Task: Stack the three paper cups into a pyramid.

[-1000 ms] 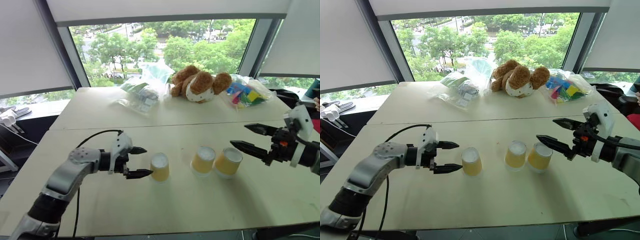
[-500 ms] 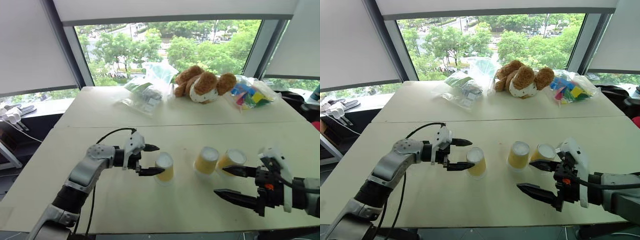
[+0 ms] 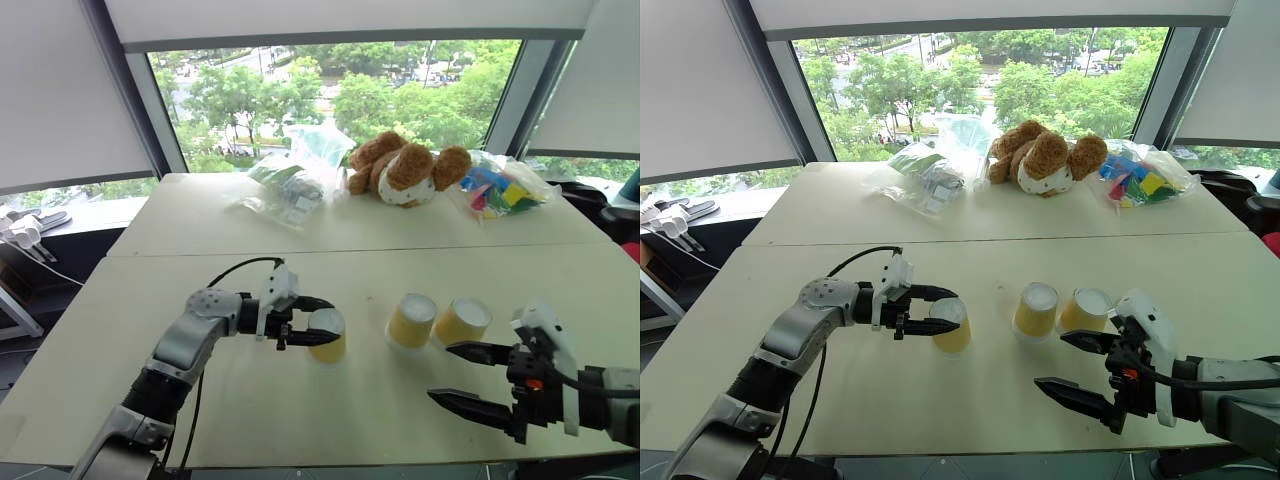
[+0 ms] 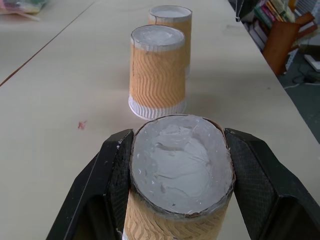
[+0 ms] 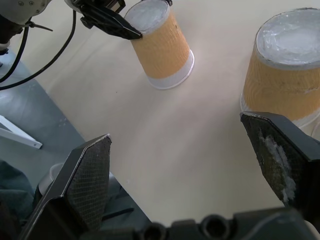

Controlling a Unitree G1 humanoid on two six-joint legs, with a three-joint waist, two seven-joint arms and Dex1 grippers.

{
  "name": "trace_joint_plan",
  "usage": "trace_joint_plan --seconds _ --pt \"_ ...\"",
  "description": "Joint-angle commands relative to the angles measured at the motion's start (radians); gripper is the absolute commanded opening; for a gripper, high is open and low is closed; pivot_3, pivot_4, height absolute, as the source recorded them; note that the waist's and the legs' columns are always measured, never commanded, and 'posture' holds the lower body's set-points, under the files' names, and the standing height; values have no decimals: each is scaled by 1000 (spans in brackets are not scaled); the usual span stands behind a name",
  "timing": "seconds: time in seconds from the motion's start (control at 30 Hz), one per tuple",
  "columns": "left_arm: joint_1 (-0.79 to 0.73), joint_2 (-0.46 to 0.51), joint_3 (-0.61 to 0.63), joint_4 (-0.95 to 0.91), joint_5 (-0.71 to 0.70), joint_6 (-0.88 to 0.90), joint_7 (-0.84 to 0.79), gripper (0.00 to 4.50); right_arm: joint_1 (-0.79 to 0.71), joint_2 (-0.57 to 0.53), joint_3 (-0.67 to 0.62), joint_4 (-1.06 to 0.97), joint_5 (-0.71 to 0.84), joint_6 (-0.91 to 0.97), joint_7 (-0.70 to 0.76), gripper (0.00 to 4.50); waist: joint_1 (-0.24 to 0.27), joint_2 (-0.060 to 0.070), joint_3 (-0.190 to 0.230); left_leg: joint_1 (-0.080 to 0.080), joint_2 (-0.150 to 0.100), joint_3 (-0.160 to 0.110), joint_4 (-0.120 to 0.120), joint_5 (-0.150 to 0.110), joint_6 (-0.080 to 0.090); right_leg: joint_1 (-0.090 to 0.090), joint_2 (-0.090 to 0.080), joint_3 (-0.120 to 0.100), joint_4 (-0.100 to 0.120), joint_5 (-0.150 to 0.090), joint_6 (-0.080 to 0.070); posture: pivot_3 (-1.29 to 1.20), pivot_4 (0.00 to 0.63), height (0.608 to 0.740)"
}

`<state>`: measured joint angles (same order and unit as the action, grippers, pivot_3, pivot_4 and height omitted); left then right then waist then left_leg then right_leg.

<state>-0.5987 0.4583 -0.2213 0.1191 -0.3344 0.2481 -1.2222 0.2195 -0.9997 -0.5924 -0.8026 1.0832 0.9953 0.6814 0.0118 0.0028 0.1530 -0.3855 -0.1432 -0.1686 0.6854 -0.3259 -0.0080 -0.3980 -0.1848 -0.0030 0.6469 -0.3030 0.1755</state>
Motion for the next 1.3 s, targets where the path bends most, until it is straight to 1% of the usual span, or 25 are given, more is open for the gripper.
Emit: trace_joint_plan --seconds 0.03,0.1,0.17,0.27,0.33,0.4,0.47,0.57,0.63,0.7,0.73,0.87,0.97,1.13,1.23,1.3 --pt "-37 17 13 32 8 -6 -23 2234 10 -4 -10 -23 -6 -20 -5 4500 0 0 0 0 0 0 0 0 0 0 0 0 0 0 0 0 150 740" --pt "-86 27 32 65 -8 14 -46 2234 17 1 -15 -19 -14 -24 -11 4500 0 0 0 0 0 0 0 0 0 0 0 0 0 0 0 0 150 740" --pt "-166 40 60 121 -39 50 -83 2234 24 1 -23 -14 -26 -29 -12 4500 1 -1 0 0 0 0 0 0 0 0 0 0 0 0 0 0 150 740" --pt "-343 53 92 249 -73 87 -166 2234 35 2 -38 -1 -46 -38 -8 4500 1 -2 1 -1 0 0 1 0 0 0 0 -1 1 0 0 0 150 740" --pt "-449 35 108 331 -88 95 -204 2234 42 6 -46 6 -56 -44 -6 4500 2 -3 2 -2 0 -1 2 0 0 0 0 -2 1 0 0 0 150 740" --pt "-538 -13 120 429 -87 73 -220 2234 49 8 -51 13 -69 -51 -3 4500 1 -3 1 -3 -1 -2 3 0 0 0 0 -2 1 0 0 0 150 740" --pt "-612 -98 130 535 -75 22 -206 2234 54 15 -56 17 -79 -60 -7 4500 2 -3 1 -3 -2 -2 4 -1 1 1 -1 -2 2 0 0 0 150 740" --pt "-667 -207 122 656 -30 -84 -189 2234 64 28 -61 18 -90 -67 -15 4500 0 -3 2 -3 -2 -2 6 -1 1 2 0 -3 1 0 0 0 150 740" --pt "-703 -290 110 745 14 -175 -148 2234 78 40 -72 12 -92 -67 -20 4500 0 -5 2 -3 -2 -1 7 -1 1 2 0 -3 2 0 1 0 150 740" --pt "-754 -367 114 834 44 -230 -107 2234 95 50 -88 2 -84 -62 -25 4500 0 -6 3 -5 -2 -1 8 -1 1 1 0 -3 2 1 1 0 150 740" --pt "-777 -393 119 871 57 -252 -90 2234 100 53 -92 -4 -80 -61 -28 4500 0 -7 4 -6 -2 -1 9 -1 2 1 0 -3 2 1 1 0 150 740" --pt "-876 -487 134 979 70 -273 -114 2234 134 74 -92 -34 -82 -65 -47 4500 1 -8 4 -6 -2 -1 10 -1 3 1 0 -3 2 1 2 0 150 740" --pt "-918 -524 124 1038 107 -290 -139 2234 151 97 -80 -49 -92 -74 -68 4500 0 -8 4 -6 -2 -1 10 -2 3 1 0 -3 2 1 2 0 150 740" --pt "-939 -566 108 1094 177 -336 -163 2234 192 148 -69 -95 -97 -89 -116 4500 0 -8 4 -6 -2 -1 10 -2 3 1 0 -3 2 1 3 0 150 740" --pt "-939 -579 112 1107 201 -354 -176 2234 232 173 -88 -115 -103 -98 -137 4500 1 -8 4 -6 -2 -1 11 -2 3 1 0 -3 3 1 3 0 150 740" --pt "-935 -583 113 1114 219 -374 -169 2234 259 192 -128 -118 -106 -109 -150 4500 2 -8 4 -6 -2 -1 11 -2 3 1 0 -3 3 1 3 0 150 740"
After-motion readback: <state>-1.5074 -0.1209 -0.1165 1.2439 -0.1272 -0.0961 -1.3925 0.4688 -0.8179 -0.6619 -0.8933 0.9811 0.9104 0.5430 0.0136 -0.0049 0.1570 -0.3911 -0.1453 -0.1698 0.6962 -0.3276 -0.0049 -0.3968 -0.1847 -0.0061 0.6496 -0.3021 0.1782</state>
